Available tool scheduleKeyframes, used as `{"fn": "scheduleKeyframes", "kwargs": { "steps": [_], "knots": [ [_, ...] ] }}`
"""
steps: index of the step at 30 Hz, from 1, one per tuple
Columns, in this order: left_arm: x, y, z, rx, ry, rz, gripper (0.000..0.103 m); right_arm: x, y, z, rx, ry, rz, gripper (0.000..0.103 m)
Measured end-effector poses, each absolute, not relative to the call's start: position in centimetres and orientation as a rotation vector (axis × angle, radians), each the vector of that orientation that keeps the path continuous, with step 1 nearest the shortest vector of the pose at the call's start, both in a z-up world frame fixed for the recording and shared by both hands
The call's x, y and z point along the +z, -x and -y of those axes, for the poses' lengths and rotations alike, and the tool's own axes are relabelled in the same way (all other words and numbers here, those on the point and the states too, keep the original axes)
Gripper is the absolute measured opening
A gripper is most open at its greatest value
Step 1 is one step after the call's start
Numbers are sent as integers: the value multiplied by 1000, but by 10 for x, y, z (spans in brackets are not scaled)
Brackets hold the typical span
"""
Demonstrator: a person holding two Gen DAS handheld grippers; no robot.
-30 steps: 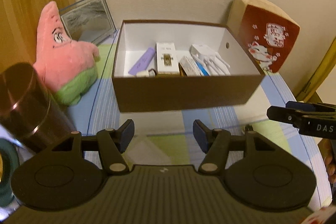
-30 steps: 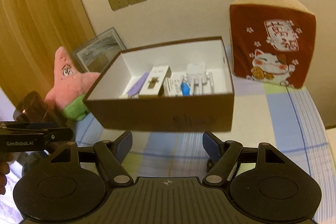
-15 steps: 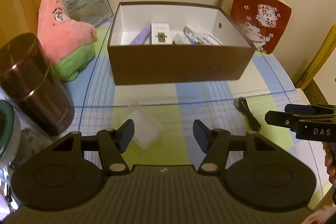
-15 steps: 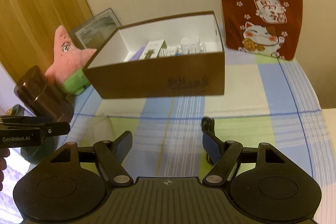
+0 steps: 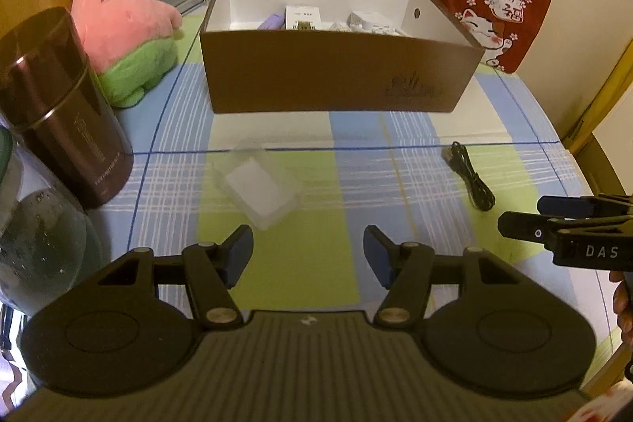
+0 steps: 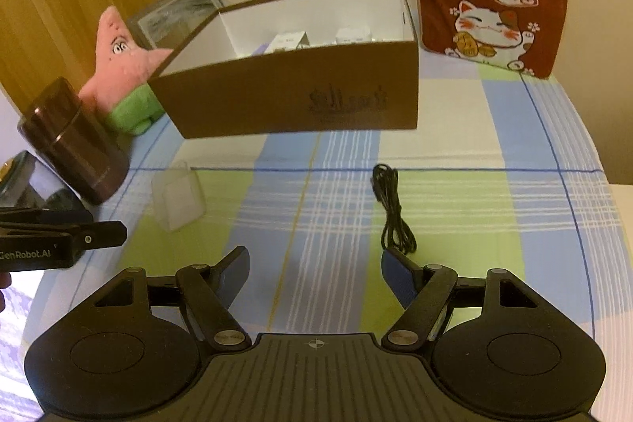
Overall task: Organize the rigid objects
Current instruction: 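Move both tools back toward the clear tray and black cable on the table, then grasp the clear plastic tray with the left tool while the right tool grasps the black cable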
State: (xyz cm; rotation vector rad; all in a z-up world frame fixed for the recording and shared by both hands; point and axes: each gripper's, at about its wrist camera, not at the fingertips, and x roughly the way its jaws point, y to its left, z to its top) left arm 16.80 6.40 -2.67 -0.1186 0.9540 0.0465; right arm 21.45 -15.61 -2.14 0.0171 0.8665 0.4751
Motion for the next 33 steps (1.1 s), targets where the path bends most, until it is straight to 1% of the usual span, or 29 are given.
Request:
{"fn": "scheduleKeyframes", "kwargs": {
  "steps": [16,33],
  "knots": [
    [-50,-175,-59,61,119,-990,58,-44,-228,156,446,32,-892,71],
    [-82,-223,-76,128,178,-1022,58,-75,-287,153,380,117,-890,71]
  ]
}}
